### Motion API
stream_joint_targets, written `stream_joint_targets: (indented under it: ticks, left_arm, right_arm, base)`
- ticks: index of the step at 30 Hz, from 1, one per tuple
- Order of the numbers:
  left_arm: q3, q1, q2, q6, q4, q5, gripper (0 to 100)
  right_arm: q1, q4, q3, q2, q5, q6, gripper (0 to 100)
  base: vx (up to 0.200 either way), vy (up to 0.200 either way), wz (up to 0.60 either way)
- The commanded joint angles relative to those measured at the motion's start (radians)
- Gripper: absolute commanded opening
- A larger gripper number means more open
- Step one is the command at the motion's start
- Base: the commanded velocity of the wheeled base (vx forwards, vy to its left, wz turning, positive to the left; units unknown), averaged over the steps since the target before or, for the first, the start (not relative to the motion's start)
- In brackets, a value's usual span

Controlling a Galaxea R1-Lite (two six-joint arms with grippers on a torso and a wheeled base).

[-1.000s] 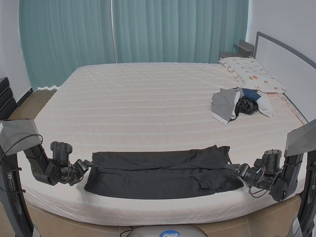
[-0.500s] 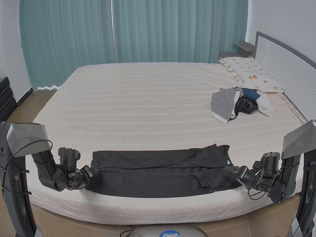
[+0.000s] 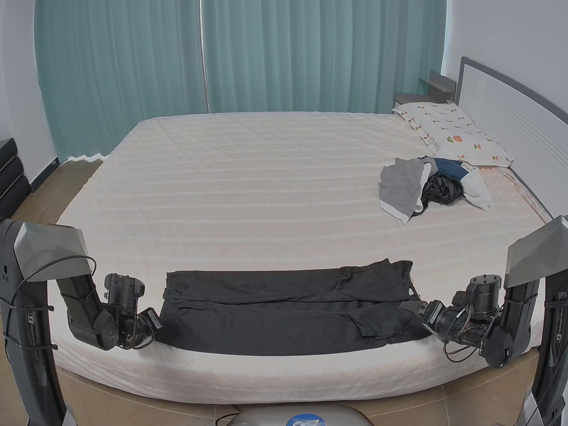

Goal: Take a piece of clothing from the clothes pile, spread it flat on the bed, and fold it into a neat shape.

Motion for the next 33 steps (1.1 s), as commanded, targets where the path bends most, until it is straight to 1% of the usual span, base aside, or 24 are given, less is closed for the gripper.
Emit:
stream_joint_targets:
  ticks: [1,2,4,10,11,17,19,20,21,22,29,31,33]
  left_arm:
    - [0.005,0.001,0.003,0.000,0.003,0.012,0]
    - [0.007,0.001,0.001,0.000,0.003,0.013,0]
    - [0.016,-0.001,0.000,0.002,0.003,0.013,0]
    - [0.019,0.002,-0.006,0.003,0.005,0.015,0]
    - [0.021,0.002,-0.008,0.003,0.005,0.013,100]
    - [0.033,0.002,-0.045,0.003,0.003,-0.001,100]
    - [0.048,0.002,-0.057,0.003,-0.004,-0.028,100]
    - [0.048,0.002,-0.057,0.003,-0.004,-0.028,100]
    - [0.058,0.001,-0.063,0.003,-0.004,-0.053,100]
    - [0.062,-0.001,-0.066,0.003,-0.004,-0.060,100]
    - [0.056,0.001,-0.065,0.008,0.006,-0.053,100]
    - [0.056,0.016,-0.069,0.022,0.017,-0.027,100]
    - [0.050,0.028,-0.072,0.052,0.055,-0.002,100]
  right_arm:
    - [0.028,0.000,0.001,0.003,-0.024,0.000,100]
    - [0.039,0.000,-0.002,0.006,-0.043,0.000,100]
    - [0.049,0.000,-0.002,0.009,-0.055,0.000,100]
    - [0.051,0.000,0.001,0.009,-0.055,0.002,100]
    - [0.051,0.000,0.001,0.010,-0.055,0.002,100]
    - [0.053,0.000,0.001,0.010,-0.055,0.002,100]
    - [0.053,0.000,0.001,0.012,-0.055,0.000,100]
    - [0.053,0.000,0.001,0.012,-0.055,0.000,100]
    - [0.053,0.000,0.001,0.012,-0.055,0.002,100]
    - [0.053,0.000,0.001,0.012,-0.055,0.002,100]
    - [0.054,0.000,0.002,0.012,-0.055,0.000,100]
    - [0.057,0.000,0.002,0.012,-0.055,0.002,100]
    - [0.057,0.000,0.002,0.013,-0.055,0.000,100]
  base:
    - [0.000,0.000,0.00]
    - [0.000,0.000,0.00]
    - [0.000,0.000,0.00]
    - [0.000,0.000,0.00]
    - [0.000,0.000,0.00]
    - [0.000,0.000,0.00]
    - [0.000,0.000,0.00]
    - [0.000,0.000,0.00]
    - [0.000,0.000,0.00]
    - [0.000,0.000,0.00]
    - [0.000,0.000,0.00]
    - [0.000,0.000,0.00]
    - [0.000,0.000,0.00]
